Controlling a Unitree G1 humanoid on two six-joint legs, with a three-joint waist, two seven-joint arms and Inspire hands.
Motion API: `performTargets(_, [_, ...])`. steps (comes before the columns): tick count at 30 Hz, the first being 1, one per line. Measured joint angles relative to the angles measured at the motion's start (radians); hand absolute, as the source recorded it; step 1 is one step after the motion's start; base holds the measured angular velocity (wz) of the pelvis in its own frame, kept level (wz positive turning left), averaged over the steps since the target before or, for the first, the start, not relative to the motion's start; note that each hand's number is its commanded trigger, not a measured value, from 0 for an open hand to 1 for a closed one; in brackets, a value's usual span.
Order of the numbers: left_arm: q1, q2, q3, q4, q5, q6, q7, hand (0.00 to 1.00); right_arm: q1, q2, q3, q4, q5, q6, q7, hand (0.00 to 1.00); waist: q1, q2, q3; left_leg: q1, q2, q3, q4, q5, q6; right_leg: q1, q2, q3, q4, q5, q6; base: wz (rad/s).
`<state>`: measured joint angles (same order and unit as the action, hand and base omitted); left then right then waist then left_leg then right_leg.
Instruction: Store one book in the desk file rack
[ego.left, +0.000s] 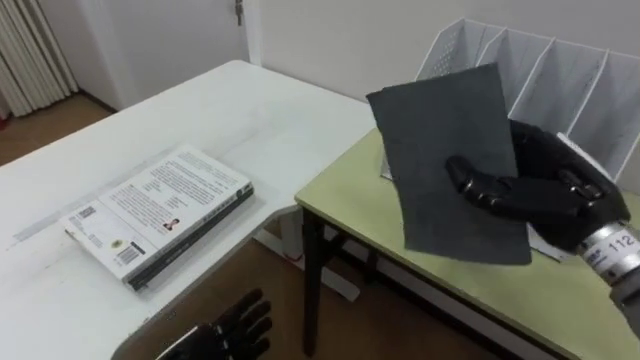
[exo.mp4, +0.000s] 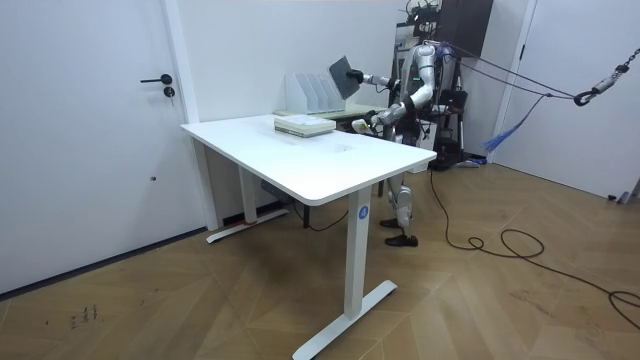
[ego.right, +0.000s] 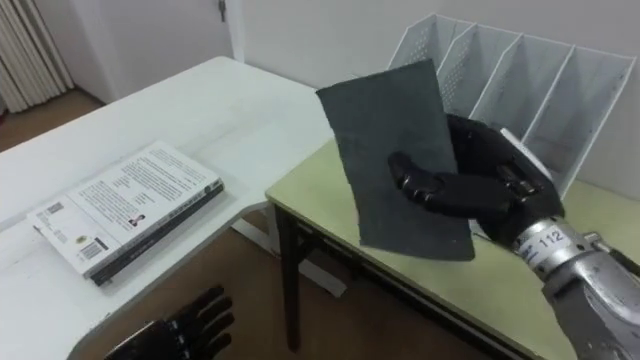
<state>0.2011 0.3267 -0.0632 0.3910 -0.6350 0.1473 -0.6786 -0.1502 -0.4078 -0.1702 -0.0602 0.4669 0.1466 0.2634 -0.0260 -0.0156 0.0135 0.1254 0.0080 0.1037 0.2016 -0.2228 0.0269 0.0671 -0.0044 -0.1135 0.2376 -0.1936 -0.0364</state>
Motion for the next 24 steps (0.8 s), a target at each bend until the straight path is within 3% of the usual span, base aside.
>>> performTargets(3, [0.001,-0.035,-0.025,0.088,0.036,-0.037,0.006,0.00,-0.042,0.029,-0.001,0.000,-0.028,-0.017,-0.104,1.00,0.001,-0.002,0.0018,-0.002,-0.001,0.000,-0.003,0.000,0.000,-0.009,0.000,0.000,0.000,0.000,0.000,-0.01])
performTargets(10, [-0.001,-0.075,-0.058,0.344,0.107,-0.076,0.068,0.00,-0.182,0.030,0.002,-0.002,-0.105,-0.060,-0.354,1.00,0.009,-0.005,0.0006,-0.033,-0.004,-0.009,-0.002,0.001,-0.001,-0.031,0.009,-0.003,0.002,0.004,-0.001,0.01])
performTargets(18, [0.027,-0.082,-0.060,0.476,0.128,-0.107,0.146,0.00,-0.330,0.029,0.003,0.073,-0.136,-0.105,-0.540,1.00,0.013,-0.015,0.0016,-0.034,-0.003,-0.013,-0.005,0.001,-0.001,-0.027,0.007,-0.028,-0.002,0.004,-0.001,0.03])
performTargets(24, [0.036,-0.082,-0.058,0.549,0.127,-0.123,0.197,0.00,-0.382,0.018,0.002,0.192,-0.139,-0.104,-0.662,1.00,0.031,-0.028,-0.0061,-0.047,-0.007,-0.021,0.006,0.001,-0.001,-0.035,0.006,-0.030,0.000,0.005,-0.002,0.02])
